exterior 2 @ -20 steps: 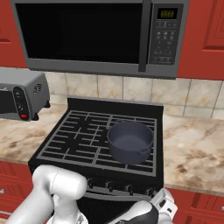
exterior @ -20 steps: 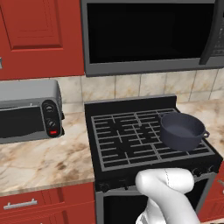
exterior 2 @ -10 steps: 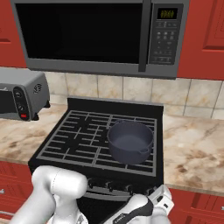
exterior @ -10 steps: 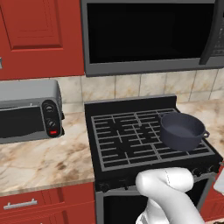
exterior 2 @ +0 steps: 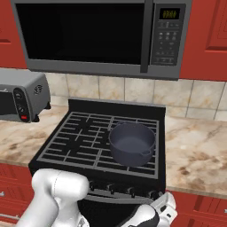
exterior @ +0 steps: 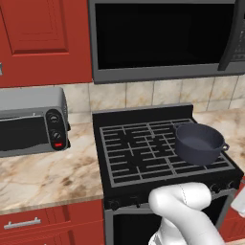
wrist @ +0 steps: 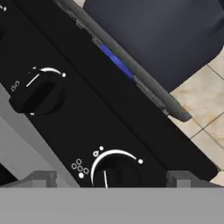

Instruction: Turn off the front right burner of the stove.

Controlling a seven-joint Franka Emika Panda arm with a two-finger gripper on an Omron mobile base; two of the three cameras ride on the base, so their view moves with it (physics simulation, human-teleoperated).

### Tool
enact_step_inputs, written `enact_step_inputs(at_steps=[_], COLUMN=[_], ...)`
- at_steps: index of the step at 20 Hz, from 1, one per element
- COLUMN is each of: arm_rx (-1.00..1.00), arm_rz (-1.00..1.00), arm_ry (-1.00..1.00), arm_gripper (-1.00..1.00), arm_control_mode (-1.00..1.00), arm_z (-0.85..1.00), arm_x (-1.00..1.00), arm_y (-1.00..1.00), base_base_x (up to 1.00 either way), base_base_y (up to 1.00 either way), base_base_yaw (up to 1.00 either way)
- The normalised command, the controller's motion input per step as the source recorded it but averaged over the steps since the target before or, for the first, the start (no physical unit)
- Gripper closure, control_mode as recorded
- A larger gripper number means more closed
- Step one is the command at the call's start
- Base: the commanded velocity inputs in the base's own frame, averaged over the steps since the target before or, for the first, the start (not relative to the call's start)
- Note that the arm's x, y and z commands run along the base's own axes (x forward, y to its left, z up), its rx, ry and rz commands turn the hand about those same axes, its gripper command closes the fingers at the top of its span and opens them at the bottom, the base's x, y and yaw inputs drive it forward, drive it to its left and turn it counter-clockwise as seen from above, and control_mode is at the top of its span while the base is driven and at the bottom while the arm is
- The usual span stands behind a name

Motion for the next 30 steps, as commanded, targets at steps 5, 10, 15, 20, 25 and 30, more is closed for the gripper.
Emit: enact_step_inputs(at_steps=[5,10,15,20,25,30], arm_rx=[0.00,0.00,0.00,0.00,0.00,0.00], arm_rz=[-0.04,-0.04,-0.03,-0.04,-0.04,-0.03], arm_ry=[-0.05,0.00,0.00,-0.02,0.00,0.00], arm_gripper=[-1.00,-1.00,-1.00,-1.00,-1.00,-1.00], arm_control_mode=[-1.00,-1.00,-1.00,-1.00,-1.00,-1.00], arm_z=[-0.23,-0.20,-0.18,0.00,0.00,0.00], arm_x=[0.32,0.38,0.11,-0.03,-0.02,0.00], arm_y=[-0.25,-0.22,-0.14,0.03,0.11,0.08], base_base_x=[0.00,0.00,0.00,0.00,0.00,0.00], base_base_y=[0.00,0.00,0.00,0.00,0.00,0.00], base_base_yaw=[0.00,0.00,0.00,0.00,0.00,0.00])
